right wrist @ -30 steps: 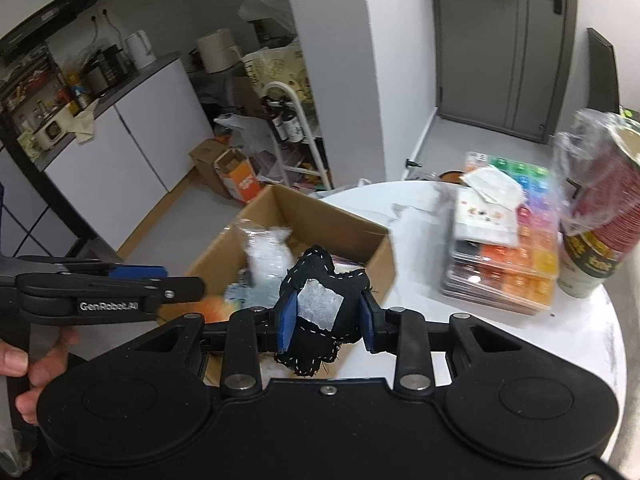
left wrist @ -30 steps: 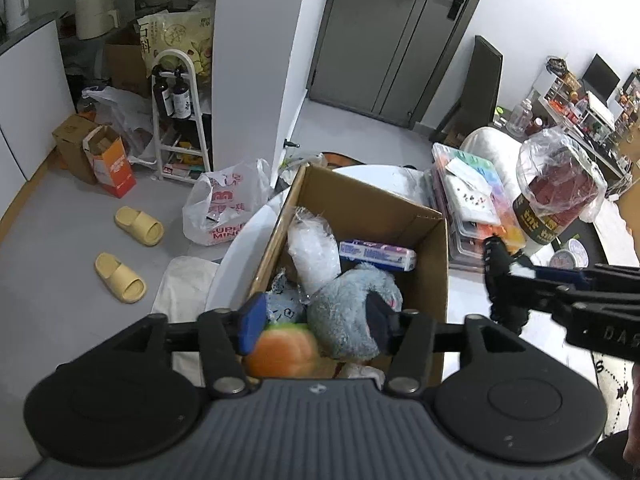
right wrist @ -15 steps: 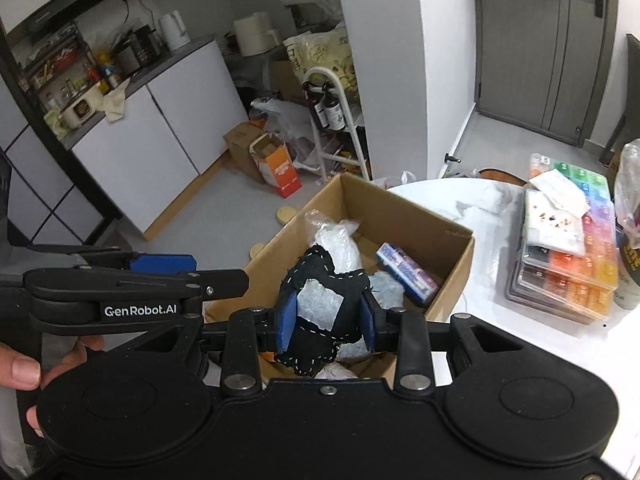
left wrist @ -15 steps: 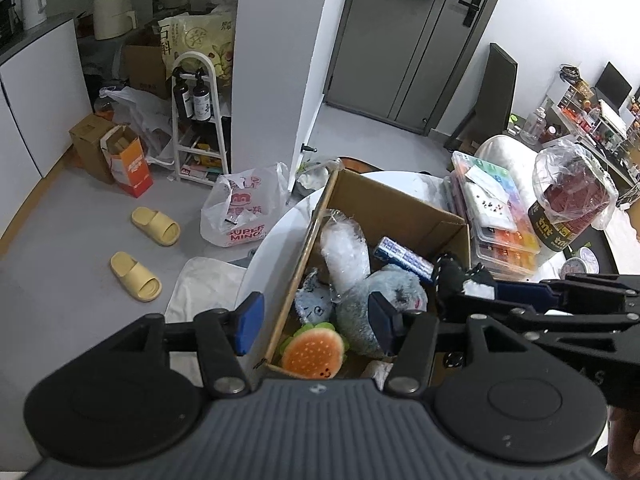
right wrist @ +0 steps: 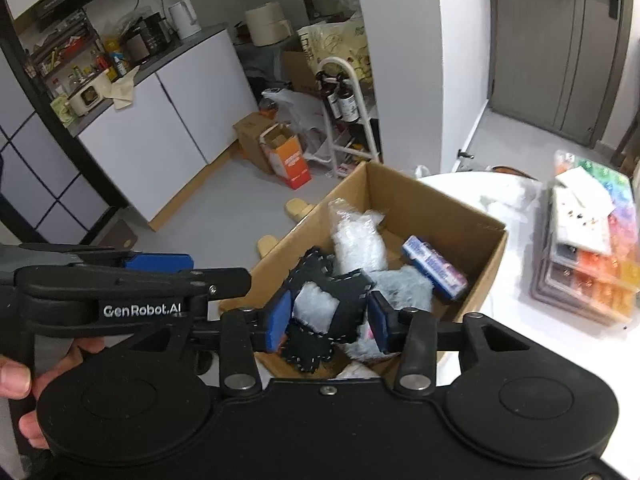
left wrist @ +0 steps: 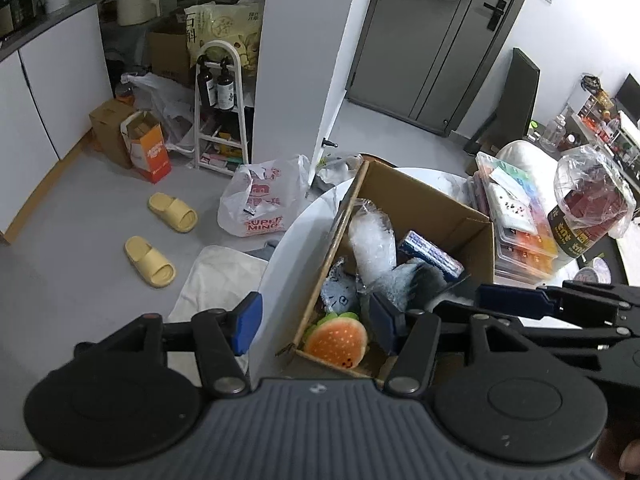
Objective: Organize soft objects
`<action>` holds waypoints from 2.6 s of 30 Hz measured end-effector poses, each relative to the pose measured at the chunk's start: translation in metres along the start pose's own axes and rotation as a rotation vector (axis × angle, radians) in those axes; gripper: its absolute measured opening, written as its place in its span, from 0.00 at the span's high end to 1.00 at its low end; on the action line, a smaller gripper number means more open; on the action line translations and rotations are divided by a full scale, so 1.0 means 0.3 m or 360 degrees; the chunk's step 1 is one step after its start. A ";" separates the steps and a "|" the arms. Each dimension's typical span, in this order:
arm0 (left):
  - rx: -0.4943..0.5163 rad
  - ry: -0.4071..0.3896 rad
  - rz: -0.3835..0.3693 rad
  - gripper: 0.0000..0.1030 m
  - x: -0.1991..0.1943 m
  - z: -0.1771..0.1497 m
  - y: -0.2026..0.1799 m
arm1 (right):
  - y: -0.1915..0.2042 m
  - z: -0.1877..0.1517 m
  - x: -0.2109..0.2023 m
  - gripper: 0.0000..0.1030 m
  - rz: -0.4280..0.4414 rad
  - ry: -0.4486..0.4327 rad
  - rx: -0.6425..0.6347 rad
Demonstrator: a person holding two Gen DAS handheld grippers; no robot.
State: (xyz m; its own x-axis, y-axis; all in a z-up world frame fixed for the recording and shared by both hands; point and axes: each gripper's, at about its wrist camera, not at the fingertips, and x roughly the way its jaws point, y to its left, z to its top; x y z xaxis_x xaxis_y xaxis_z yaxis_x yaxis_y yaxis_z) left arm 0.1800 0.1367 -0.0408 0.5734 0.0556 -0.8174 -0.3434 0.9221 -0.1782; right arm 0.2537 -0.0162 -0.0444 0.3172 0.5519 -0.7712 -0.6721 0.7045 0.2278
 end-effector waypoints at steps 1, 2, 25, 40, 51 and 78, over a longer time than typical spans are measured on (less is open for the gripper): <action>-0.0004 0.0001 0.0002 0.39 -0.002 -0.001 0.004 | -0.006 -0.003 -0.004 0.55 0.0004 0.0005 0.0002; -0.0008 -0.0002 0.0008 0.38 -0.003 -0.002 0.006 | -0.009 -0.005 -0.008 0.55 0.0010 0.0014 0.0009; 0.0104 -0.0023 -0.0043 0.11 -0.137 -0.036 -0.077 | -0.182 -0.116 -0.293 0.13 -0.0098 -0.0106 0.0235; 0.0245 -0.0135 -0.0075 0.01 -0.312 -0.095 -0.158 | -0.199 -0.216 -0.482 0.00 -0.0215 -0.0207 0.0389; 0.0282 -0.0177 -0.0136 0.01 -0.400 -0.220 -0.210 | -0.152 -0.310 -0.568 0.00 -0.0312 -0.0291 0.0453; 0.0437 -0.0335 -0.0107 0.01 -0.637 -0.347 -0.244 | -0.041 -0.491 -0.753 0.00 -0.0525 -0.0408 0.0559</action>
State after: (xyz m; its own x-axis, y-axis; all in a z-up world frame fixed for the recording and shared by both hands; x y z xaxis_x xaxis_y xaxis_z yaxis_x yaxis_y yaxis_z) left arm 0.0182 0.0187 0.0715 0.7387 0.0429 -0.6727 -0.1033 0.9934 -0.0501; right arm 0.0919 -0.2152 0.0394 0.6556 0.3367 -0.6759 -0.2593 0.9410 0.2172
